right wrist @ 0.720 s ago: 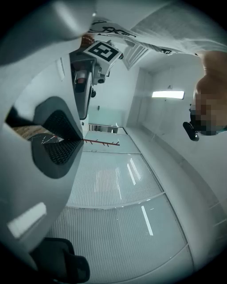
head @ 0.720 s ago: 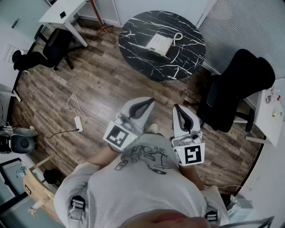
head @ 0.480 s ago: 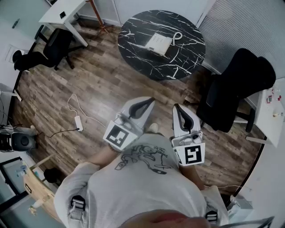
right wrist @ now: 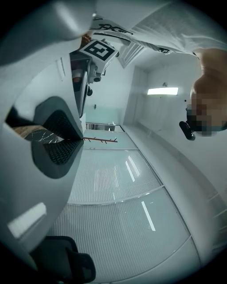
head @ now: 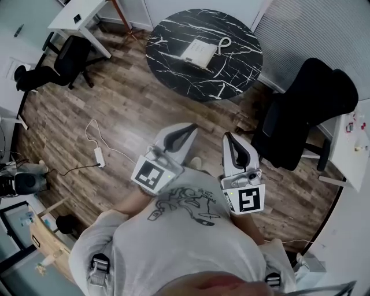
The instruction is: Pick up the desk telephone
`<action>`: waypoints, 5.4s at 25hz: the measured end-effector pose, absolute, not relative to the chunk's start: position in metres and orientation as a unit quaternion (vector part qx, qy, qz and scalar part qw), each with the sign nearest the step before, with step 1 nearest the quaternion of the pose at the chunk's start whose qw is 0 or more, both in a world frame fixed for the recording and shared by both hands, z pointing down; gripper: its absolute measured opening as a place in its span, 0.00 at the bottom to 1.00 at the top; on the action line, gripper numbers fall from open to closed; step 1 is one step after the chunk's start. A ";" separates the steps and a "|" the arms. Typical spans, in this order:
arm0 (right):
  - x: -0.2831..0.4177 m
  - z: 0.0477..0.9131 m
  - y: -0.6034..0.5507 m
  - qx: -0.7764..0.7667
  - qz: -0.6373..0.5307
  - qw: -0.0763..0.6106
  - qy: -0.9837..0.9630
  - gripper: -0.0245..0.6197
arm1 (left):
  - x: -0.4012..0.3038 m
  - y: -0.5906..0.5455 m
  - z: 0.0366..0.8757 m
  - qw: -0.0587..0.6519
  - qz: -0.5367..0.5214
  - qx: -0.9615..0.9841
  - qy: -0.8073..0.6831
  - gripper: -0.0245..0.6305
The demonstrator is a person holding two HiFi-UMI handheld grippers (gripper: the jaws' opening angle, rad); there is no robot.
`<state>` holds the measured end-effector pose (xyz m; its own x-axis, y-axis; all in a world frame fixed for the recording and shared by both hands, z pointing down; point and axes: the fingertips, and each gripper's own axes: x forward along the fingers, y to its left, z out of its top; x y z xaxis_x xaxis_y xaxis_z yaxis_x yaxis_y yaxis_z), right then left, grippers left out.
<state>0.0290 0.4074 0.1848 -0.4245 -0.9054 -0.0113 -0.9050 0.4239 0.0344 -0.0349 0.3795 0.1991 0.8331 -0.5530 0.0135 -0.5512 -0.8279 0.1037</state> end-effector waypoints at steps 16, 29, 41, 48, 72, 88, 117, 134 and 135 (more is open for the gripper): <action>0.016 0.204 0.307 0.528 -0.007 0.002 -0.849 0.05 | -0.041 0.279 0.223 0.070 -0.014 0.955 -0.289 0.05; -0.009 0.202 0.109 0.551 -0.003 0.019 -0.835 0.05 | -0.068 0.080 0.221 0.076 -0.005 0.963 -0.258 0.07; -0.011 0.220 -0.003 0.586 0.021 0.035 -0.809 0.05 | -0.068 -0.034 0.242 0.103 0.017 0.970 -0.219 0.11; 0.007 0.246 -0.030 0.602 0.058 0.044 -0.795 0.06 | -0.056 -0.065 0.266 0.120 0.037 0.969 -0.211 0.11; 0.094 0.487 -0.113 0.585 0.280 0.037 -0.760 0.47 | -0.017 -0.168 0.506 0.205 0.186 0.931 -0.239 0.39; 0.107 0.661 -0.151 0.562 0.454 -0.014 -0.691 0.72 | 0.006 -0.213 0.655 0.310 0.208 0.904 -0.206 0.59; 0.085 0.666 -0.166 0.555 0.467 -0.033 -0.687 0.72 | 0.017 -0.203 0.668 0.323 0.203 0.899 -0.214 0.51; 0.101 0.562 -0.166 0.570 0.427 -0.028 -0.701 0.72 | 0.034 -0.203 0.558 0.270 0.165 0.917 -0.245 0.51; 0.102 0.552 -0.166 0.570 0.423 -0.030 -0.704 0.72 | 0.035 -0.204 0.548 0.267 0.161 0.918 -0.247 0.51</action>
